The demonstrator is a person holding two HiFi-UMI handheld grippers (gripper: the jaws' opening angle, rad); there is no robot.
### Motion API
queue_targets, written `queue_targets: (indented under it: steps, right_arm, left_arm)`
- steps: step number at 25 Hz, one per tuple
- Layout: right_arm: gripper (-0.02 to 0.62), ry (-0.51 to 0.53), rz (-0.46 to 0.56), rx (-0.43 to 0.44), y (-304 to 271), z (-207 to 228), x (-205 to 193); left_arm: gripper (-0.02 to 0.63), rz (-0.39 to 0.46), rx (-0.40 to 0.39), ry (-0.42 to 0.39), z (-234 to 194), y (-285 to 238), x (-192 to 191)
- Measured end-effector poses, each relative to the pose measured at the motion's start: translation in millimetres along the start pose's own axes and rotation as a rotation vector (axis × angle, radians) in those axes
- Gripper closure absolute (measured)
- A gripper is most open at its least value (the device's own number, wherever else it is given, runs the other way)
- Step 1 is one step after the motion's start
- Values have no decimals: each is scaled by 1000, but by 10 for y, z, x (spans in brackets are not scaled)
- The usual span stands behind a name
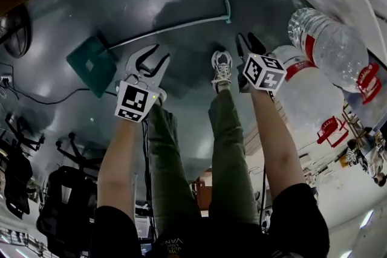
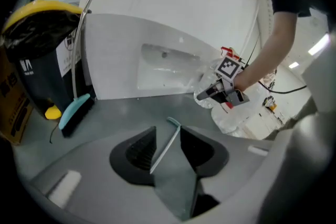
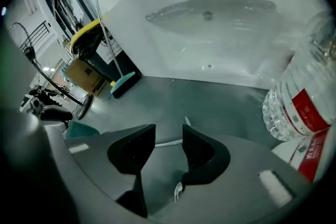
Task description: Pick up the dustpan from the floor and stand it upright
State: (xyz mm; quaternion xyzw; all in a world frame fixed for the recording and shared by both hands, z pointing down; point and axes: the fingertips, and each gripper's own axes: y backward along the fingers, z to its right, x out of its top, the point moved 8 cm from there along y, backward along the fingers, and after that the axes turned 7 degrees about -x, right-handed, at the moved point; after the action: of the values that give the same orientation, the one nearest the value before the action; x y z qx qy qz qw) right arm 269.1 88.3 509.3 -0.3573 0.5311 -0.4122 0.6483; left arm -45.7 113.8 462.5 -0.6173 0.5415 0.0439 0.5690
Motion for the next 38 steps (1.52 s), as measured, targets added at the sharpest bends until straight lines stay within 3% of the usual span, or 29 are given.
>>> queue_targets:
  steps: [6, 12, 19, 26, 31, 33, 38]
  right_arm:
    - [457, 62, -45, 24, -718, 269, -277]
    - [457, 123, -81, 31, -1232, 437, -460]
    - [457, 207, -120, 29, -1842, 507, -543]
    - [459, 160, -163, -52, -2289, 559, -528]
    - [461, 204, -189, -69, -2417, 479, -571]
    - [531, 241, -198, -95, -2427, 459, -565]
    - [535, 254, -168, -123, -2252, 377, -449]
  left_arm:
    - [449, -73, 2, 22, -108, -649, -735]
    - [449, -101, 2, 14, -318, -1142, -1144]
    - [439, -151, -26, -22, -564, -1552, -1349]
    - [437, -185, -56, -56, -700, -1677, -1488]
    - [437, -198, -51, -35, -725, -1628, -1589]
    - [437, -198, -46, -29, -738, -1589, -1601]
    - [437, -148, -22, -12, -750, -1419, -1540]
